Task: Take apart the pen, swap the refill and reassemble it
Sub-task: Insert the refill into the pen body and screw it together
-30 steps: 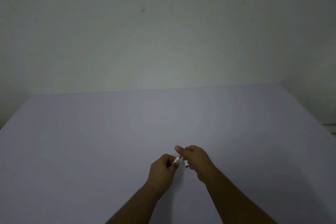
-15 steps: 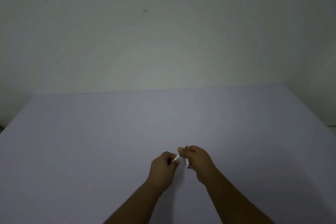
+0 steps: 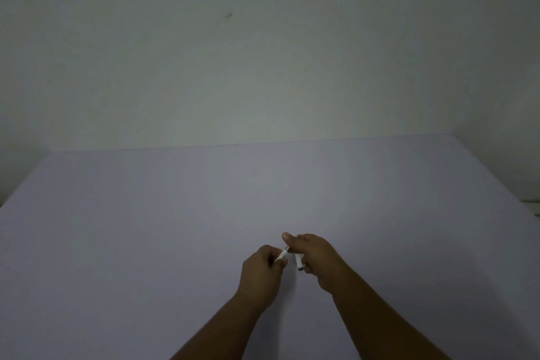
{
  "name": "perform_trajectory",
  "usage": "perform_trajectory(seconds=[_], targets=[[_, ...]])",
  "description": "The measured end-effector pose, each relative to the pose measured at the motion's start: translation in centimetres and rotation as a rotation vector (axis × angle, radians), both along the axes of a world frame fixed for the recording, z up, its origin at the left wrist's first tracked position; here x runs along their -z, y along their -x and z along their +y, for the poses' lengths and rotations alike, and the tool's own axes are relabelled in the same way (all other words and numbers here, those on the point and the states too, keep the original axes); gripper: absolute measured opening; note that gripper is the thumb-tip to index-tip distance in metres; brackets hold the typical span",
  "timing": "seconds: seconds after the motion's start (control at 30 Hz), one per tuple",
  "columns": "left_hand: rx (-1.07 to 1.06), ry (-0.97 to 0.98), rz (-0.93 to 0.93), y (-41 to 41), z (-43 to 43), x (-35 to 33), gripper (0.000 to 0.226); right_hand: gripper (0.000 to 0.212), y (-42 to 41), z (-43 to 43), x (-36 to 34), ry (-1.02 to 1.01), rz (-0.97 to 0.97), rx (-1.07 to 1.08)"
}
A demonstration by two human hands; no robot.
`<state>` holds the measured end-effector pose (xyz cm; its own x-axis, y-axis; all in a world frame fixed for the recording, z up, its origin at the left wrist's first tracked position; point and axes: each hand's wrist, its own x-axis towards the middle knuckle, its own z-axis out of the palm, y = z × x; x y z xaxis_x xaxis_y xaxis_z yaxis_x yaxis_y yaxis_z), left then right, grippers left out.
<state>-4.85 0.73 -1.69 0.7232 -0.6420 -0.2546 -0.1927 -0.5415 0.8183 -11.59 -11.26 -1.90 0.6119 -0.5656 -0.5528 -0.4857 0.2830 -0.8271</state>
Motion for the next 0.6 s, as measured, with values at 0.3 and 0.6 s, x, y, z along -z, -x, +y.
perform_trajectory(seconds=[0.3,0.6], targets=[[0.015,0.001,-0.052,-0.2,-0.4,-0.1,0.009,0.024,-0.2,0.2,-0.6,-0.030,-0.029,0.070],[0.011,0.000,-0.083,0.1,-0.3,0.1,0.011,0.029,-0.7,0.5,-0.3,0.027,0.022,0.105]])
